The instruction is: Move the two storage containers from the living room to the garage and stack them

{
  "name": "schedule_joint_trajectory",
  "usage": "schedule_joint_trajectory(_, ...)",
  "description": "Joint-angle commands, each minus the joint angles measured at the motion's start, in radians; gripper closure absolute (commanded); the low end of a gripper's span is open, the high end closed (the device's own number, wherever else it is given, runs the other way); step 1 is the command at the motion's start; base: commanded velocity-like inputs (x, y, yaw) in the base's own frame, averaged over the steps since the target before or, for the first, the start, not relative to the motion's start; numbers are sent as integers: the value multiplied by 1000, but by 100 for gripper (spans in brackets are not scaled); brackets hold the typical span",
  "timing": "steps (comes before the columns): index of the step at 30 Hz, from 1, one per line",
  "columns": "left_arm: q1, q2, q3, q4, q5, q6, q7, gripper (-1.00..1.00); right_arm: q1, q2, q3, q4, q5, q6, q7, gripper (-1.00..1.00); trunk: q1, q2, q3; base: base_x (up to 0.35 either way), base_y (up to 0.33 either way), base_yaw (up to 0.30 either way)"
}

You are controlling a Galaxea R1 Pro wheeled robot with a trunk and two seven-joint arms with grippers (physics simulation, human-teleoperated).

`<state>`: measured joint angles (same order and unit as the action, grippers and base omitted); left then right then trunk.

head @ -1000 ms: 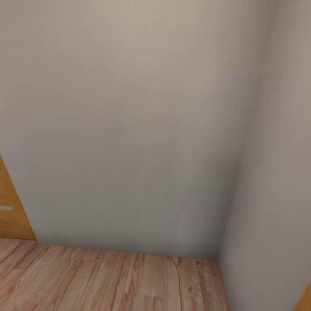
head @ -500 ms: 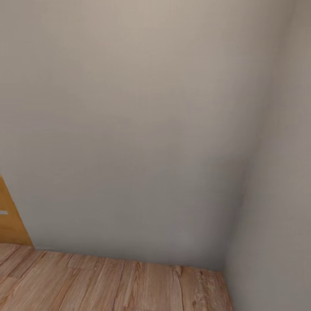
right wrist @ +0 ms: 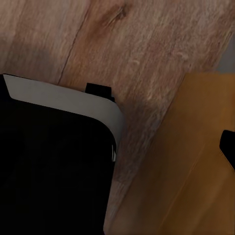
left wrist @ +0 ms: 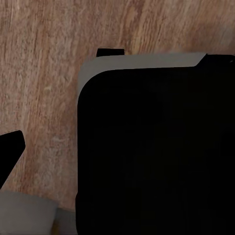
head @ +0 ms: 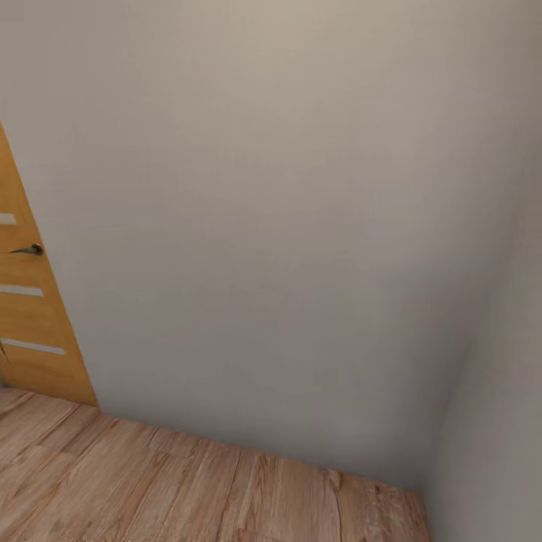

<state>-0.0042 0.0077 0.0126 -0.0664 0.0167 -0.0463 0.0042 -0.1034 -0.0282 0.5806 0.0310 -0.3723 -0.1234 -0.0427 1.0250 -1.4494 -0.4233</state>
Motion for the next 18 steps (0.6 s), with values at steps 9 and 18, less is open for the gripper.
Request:
schedule_joint_trajectory(9,0,0,1,1,2,-2,0,-100,-1,1,8,3,-8,-5,0,-100,0,-1,-1,136,147,271)
schedule_joint_trajectory(18,0,0,1,1,3,-3,0,-100,-1,0,8,3,-8,-5,0,-100,0,-1,-1,47,51,271)
